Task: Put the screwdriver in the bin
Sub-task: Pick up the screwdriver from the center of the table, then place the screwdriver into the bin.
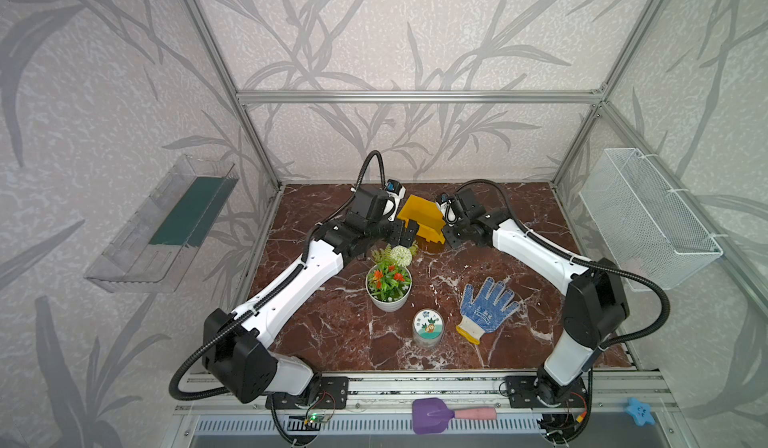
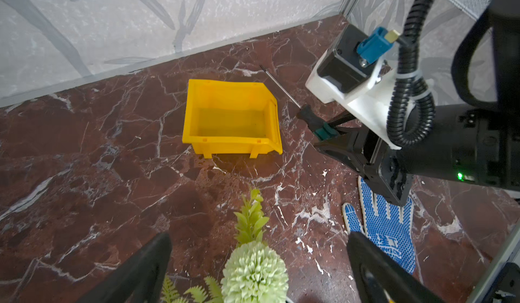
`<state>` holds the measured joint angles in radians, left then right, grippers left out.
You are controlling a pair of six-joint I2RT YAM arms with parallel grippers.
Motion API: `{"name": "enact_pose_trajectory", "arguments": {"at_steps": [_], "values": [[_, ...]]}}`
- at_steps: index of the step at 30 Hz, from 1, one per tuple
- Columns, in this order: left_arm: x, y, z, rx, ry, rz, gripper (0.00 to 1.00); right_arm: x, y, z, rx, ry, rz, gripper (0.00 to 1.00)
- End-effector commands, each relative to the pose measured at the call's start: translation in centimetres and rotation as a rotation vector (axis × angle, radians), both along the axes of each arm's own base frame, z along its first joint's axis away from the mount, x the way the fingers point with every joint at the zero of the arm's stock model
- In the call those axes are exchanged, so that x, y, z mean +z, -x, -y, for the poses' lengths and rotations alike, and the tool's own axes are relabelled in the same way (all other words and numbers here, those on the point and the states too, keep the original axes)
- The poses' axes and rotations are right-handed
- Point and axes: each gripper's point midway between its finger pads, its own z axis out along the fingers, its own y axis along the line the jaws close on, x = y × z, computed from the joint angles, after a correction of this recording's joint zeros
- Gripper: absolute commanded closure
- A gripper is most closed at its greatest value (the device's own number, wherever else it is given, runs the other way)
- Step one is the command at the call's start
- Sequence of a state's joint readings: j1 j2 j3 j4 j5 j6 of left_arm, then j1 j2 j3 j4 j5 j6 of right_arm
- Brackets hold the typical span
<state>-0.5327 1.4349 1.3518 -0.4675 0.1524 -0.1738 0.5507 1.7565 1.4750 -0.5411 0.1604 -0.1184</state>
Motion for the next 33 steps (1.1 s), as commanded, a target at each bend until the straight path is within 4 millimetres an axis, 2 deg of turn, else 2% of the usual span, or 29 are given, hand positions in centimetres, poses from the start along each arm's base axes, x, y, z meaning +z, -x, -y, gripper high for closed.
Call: {"name": "enact_pose_trajectory", "arguments": {"at_steps": [1,6,12,20,24,33], "values": [[0.5,-0.7,-0.7,0.027,0.051,-0.055,0.01,0.4,-2.3,-1.1,0.113,0.080,0.076,0.86],[1.8,-2.4,-3.2,0.112,0.114,-0.031,0.01,0.5,-3.6,-3.1,0.235,0.045,0.027,0.86],[1.2,-3.1,-3.3,0.122,0.137,-0.029,0.01,-1.5,-4.4,-4.0,0.272,0.012,-0.098,0.86],[0.6,-3.0,-3.6,0.109,0.094,-0.019,0.01,-5.8,-5.1,-3.4,0.264,0.041,-0.254,0.86],[0.2,-3.0,-4.3,0.123,0.071,-0.010,0.01,-7.0,-5.3,-3.1,0.258,0.018,-0.298,0.86],[-0.7,-3.3,-4.0,0.121,0.078,-0.034,0.01,-8.9,-6.6,-3.3,0.223,0.030,-0.329,0.85]]}}
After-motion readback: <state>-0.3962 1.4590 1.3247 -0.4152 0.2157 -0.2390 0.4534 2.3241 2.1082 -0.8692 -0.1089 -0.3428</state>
